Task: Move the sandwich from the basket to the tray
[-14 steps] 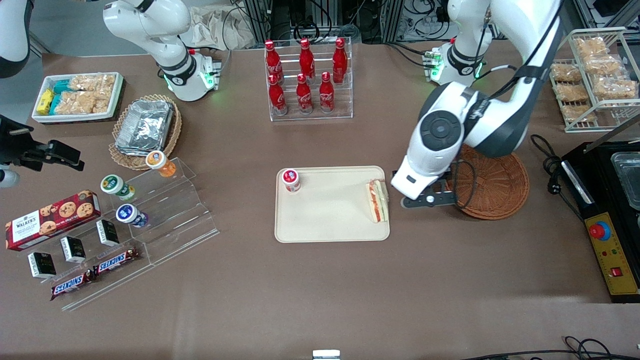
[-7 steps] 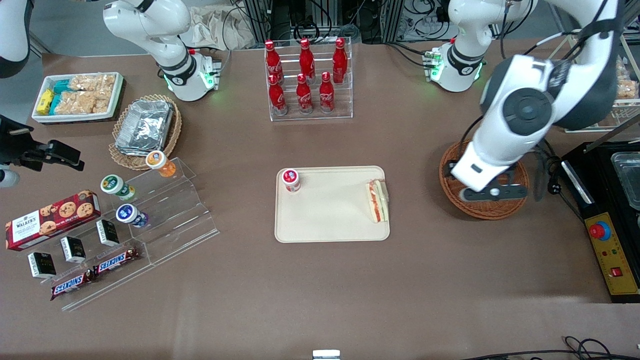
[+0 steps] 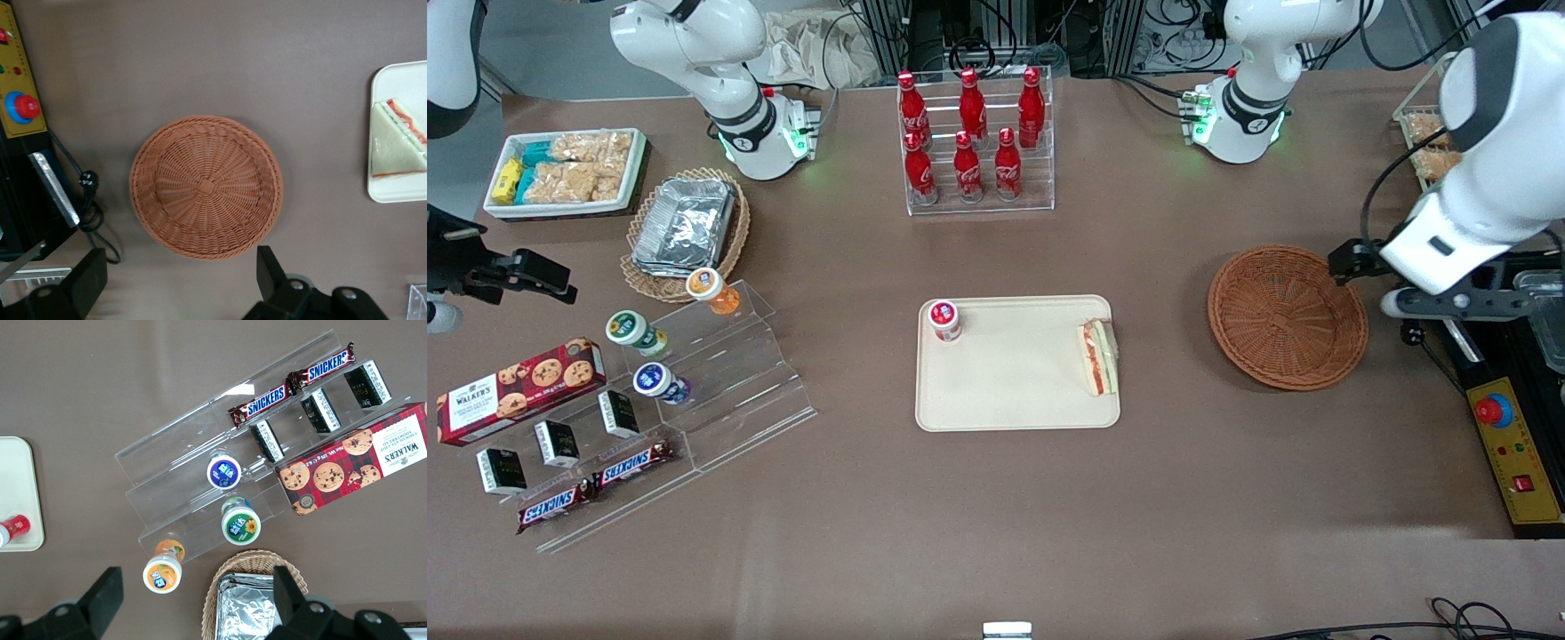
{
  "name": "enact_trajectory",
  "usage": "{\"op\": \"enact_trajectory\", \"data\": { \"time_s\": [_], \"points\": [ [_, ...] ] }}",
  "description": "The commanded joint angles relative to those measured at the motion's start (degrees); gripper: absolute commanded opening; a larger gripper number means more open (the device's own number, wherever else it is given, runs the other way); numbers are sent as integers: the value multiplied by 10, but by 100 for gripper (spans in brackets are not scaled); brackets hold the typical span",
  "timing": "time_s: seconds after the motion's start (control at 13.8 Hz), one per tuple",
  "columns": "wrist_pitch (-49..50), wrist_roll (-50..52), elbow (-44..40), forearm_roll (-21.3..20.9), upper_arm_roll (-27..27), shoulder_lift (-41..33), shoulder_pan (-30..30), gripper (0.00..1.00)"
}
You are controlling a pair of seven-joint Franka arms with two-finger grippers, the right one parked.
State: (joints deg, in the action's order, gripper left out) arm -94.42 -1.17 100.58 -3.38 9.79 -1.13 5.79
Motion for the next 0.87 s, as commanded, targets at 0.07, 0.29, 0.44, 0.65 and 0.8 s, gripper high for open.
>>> {"op": "enact_trajectory", "data": {
  "time_s": [0.07, 0.29, 0.44, 0.65, 0.8],
  "points": [
    [14, -41, -3, 29, -42, -26, -8, 100],
    [14, -31, -15, 29, -42, -23, -6, 100],
    [13, -33, -22, 30, -42, -19, -4, 100],
    [13, -33, -27, 36, -42, -13, -3, 100],
    [12, -31, -28, 36, -42, -12, -3, 100]
  ]
}}
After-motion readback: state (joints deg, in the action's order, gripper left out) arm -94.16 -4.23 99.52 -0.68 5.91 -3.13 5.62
